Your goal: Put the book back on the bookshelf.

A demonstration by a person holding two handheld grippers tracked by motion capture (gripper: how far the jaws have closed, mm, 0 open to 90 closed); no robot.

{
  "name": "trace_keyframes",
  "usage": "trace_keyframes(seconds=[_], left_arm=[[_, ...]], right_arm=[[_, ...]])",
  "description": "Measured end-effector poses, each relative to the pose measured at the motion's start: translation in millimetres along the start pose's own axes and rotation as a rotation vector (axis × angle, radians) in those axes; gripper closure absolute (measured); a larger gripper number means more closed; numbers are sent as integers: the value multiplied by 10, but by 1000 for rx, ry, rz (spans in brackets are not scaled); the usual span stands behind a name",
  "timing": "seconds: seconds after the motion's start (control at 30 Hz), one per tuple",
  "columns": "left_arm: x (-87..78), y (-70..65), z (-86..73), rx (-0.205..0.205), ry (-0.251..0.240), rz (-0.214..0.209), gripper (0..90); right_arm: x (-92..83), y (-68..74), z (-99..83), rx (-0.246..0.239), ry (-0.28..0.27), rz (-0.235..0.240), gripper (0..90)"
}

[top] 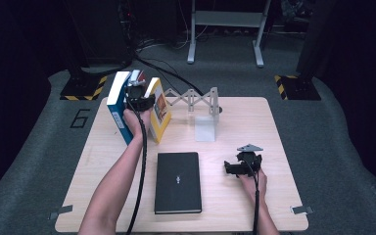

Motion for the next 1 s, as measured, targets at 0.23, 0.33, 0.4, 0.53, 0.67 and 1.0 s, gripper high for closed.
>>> trace_keyframes(seconds=[0.23,0.33,0.4,0.53,0.67,1.0], left_arm=[[66,4,30,-33,-11,23,754],[87,9,44,-48,-7,39,753],[98,14,49,-52,-14,47,753],[117,16,58,-56,-24,61,753],[128,21,62,-59,-22,63,751],[59,-21,67,-26,-2,36,526]], right_arm=[[0,0,0,0,0,0,31],[0,0,0,0,0,0,31],[0,0,0,0,0,0,31],[0,1,0,1,0,0,31],[0,0,0,0,-1,0,31],[-1,4,-1,1,-4,-4,34]])
Point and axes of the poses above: each handheld gripper's, and its own axes: x roughly forward along the jaws, z roughly out of its top, y roughly to its left, the point moved 1 cm from there along x, roughly forward along the jaws, and after that the axes turned 9 degrees about -z, right-handed, at the moved point
